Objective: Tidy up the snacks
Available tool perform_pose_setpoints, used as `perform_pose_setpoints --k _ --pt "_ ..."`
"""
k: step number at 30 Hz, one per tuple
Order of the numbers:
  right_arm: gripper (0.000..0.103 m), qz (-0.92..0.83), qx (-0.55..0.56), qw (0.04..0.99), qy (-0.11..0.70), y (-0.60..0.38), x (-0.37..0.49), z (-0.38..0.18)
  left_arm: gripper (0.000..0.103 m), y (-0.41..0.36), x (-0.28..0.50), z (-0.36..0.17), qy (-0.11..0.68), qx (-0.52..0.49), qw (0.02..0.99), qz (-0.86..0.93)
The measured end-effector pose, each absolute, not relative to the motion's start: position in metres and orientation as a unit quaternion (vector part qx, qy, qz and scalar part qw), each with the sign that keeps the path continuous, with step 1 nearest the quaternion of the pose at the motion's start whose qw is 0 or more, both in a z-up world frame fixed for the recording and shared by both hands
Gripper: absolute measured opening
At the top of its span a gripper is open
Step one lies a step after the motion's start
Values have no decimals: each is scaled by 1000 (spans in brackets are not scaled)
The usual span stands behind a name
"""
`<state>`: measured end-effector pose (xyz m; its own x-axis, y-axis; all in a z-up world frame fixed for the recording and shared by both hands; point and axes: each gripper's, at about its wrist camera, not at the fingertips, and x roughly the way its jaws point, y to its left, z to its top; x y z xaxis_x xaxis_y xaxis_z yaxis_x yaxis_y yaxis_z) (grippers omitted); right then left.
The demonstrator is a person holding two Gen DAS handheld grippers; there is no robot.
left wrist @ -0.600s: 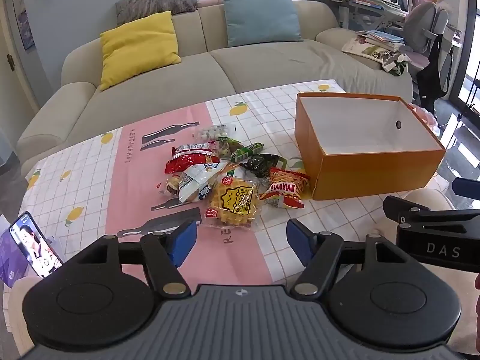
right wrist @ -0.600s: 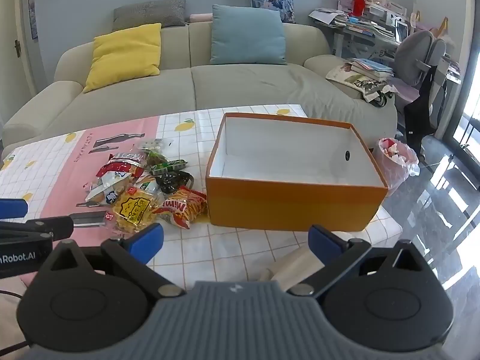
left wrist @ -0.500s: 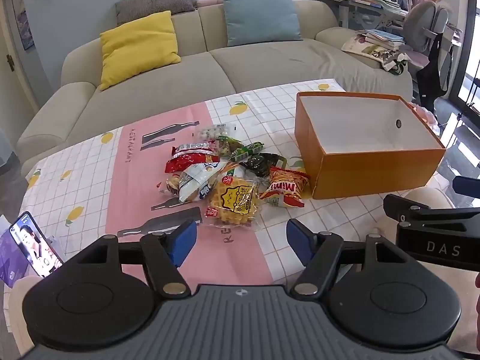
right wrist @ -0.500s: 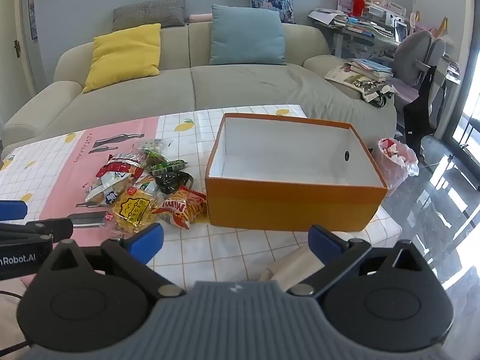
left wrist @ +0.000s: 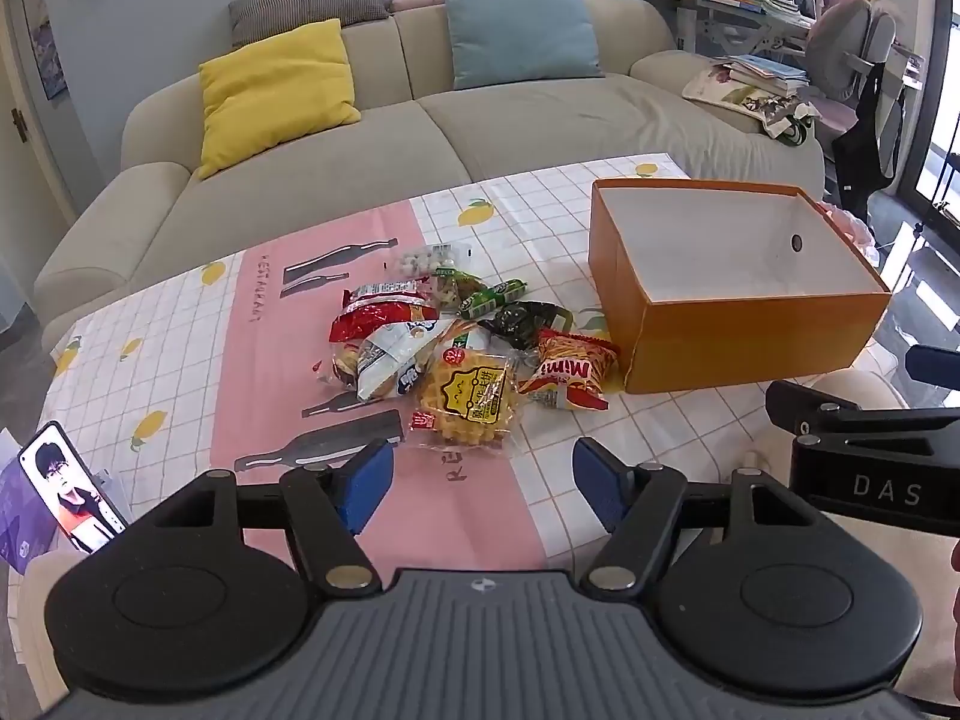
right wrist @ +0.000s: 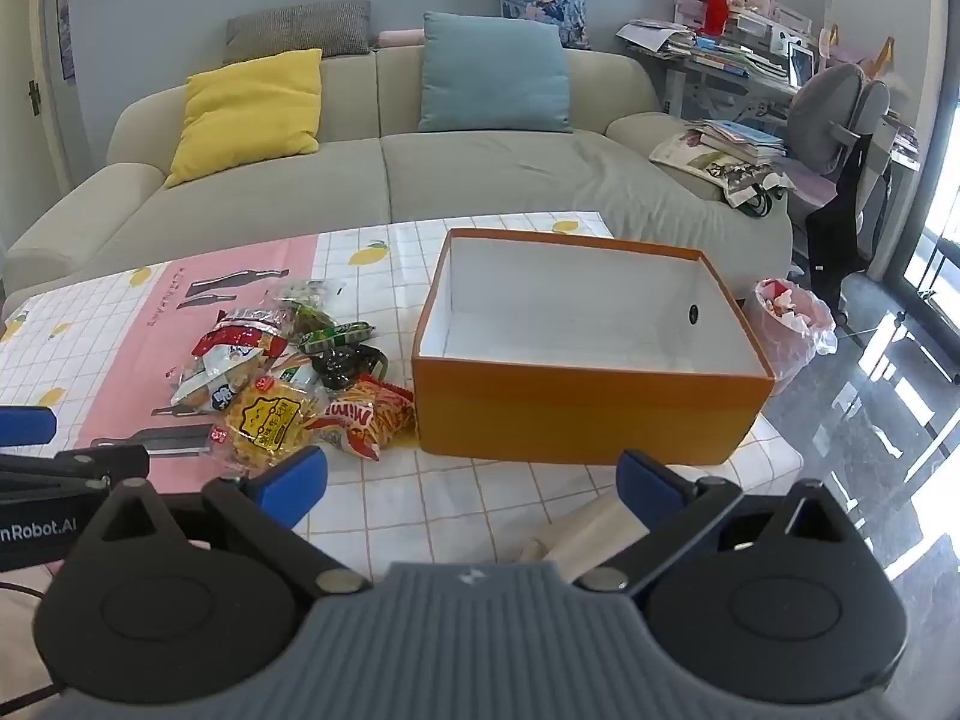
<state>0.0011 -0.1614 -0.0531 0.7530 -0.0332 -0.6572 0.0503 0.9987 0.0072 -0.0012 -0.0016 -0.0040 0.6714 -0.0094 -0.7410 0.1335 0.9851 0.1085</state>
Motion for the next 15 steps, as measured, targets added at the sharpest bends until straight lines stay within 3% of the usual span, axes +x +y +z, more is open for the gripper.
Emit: perform_pose_setpoints --k 15 --pt "100 -30 20 937 348 -163 1 -53 81 -3 -4 -8 405 83 910 -42"
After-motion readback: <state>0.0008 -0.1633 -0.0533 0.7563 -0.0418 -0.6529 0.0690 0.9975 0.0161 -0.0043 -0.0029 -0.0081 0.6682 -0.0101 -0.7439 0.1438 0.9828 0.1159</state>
